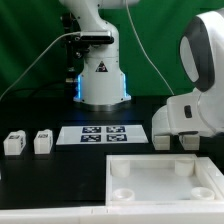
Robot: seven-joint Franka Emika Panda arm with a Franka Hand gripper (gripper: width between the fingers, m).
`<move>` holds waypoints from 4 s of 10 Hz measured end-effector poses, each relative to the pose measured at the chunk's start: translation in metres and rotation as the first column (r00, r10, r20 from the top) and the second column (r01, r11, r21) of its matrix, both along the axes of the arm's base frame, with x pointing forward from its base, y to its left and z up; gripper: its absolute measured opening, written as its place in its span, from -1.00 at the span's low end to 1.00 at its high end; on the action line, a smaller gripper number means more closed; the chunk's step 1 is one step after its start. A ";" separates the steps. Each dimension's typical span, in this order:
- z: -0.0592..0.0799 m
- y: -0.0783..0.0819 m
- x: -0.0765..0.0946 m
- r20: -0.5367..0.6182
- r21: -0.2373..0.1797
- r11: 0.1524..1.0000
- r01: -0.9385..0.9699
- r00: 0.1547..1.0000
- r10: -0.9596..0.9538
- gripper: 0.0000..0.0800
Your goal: Assemble one leg
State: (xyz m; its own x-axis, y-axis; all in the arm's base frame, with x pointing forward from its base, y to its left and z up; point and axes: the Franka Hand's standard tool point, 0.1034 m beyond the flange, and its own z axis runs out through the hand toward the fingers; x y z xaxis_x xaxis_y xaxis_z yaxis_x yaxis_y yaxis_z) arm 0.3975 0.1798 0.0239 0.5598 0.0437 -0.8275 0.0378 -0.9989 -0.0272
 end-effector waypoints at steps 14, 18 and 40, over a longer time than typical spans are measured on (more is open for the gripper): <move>-0.016 0.001 -0.017 -0.034 -0.016 1.000 -0.002 0.999 0.001 -0.28; -0.014 0.000 -0.014 -0.029 -0.012 1.000 -0.010 1.000 0.010 -0.27; 0.149 -0.038 0.199 0.986 0.153 0.987 -0.054 0.068 -0.149 -0.27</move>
Offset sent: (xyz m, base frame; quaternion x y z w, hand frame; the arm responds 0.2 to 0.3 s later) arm -0.0121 0.0042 -0.0140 0.0019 -0.0076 0.0180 0.9998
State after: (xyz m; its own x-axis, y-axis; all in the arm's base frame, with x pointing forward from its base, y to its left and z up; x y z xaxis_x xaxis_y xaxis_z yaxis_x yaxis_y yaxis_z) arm 0.5960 0.1415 0.1728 0.8598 0.0123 0.5105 0.0838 -0.9896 -0.1173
